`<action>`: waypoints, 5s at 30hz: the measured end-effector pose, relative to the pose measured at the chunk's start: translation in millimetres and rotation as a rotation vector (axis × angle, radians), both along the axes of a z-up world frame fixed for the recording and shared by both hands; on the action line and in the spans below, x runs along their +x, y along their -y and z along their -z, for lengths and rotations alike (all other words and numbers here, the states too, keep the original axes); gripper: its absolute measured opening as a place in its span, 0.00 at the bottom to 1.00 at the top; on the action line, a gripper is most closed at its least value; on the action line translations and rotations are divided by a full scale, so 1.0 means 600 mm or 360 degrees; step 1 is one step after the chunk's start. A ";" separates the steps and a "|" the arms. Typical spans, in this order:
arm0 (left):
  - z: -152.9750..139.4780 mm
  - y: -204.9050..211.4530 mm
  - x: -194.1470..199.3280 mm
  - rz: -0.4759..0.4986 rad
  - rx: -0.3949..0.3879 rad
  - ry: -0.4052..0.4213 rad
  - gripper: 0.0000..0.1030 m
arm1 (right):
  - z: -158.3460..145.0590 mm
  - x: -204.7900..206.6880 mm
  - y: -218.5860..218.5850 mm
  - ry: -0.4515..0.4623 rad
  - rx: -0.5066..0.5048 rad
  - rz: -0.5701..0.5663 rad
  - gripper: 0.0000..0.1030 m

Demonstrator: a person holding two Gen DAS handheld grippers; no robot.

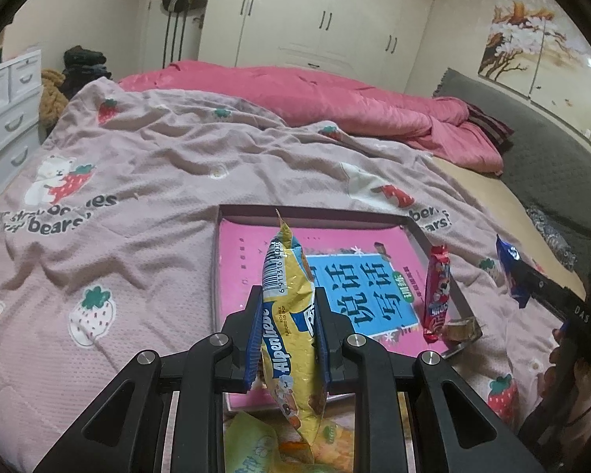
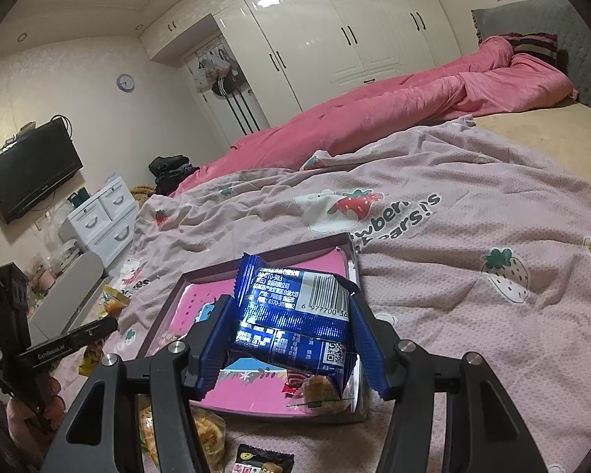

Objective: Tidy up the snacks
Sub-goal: 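Lift the blue packet with the right tool while the left tool lifts the yellow bag, then carry both snacks over the tray and lower them onto the picture book, then open both tools to release the snacks in the tray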

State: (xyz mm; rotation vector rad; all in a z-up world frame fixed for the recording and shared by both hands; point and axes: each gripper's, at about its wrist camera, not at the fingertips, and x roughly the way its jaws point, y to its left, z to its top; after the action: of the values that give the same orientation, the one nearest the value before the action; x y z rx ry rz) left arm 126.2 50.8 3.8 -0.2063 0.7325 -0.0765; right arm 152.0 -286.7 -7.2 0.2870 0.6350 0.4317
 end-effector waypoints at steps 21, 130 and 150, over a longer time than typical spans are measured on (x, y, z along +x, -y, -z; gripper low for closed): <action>0.044 0.067 0.033 0.0218 0.0022 -0.0082 0.23 | 0.029 0.022 -0.043 -0.0037 -0.0075 -0.0109 0.57; 0.078 0.083 0.073 0.0319 0.0155 -0.0194 0.55 | 0.100 0.033 -0.152 -0.0102 -0.0465 -0.0412 0.58; 0.038 0.059 0.031 0.0222 0.0145 -0.0158 0.70 | 0.063 0.013 -0.145 -0.0002 -0.0400 -0.0418 0.63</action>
State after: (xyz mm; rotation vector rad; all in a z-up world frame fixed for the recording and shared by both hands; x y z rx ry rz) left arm 144.9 15.1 -19.1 -0.0722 0.8469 -0.1664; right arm 159.6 -199.6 -45.0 -0.0362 0.7237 0.5967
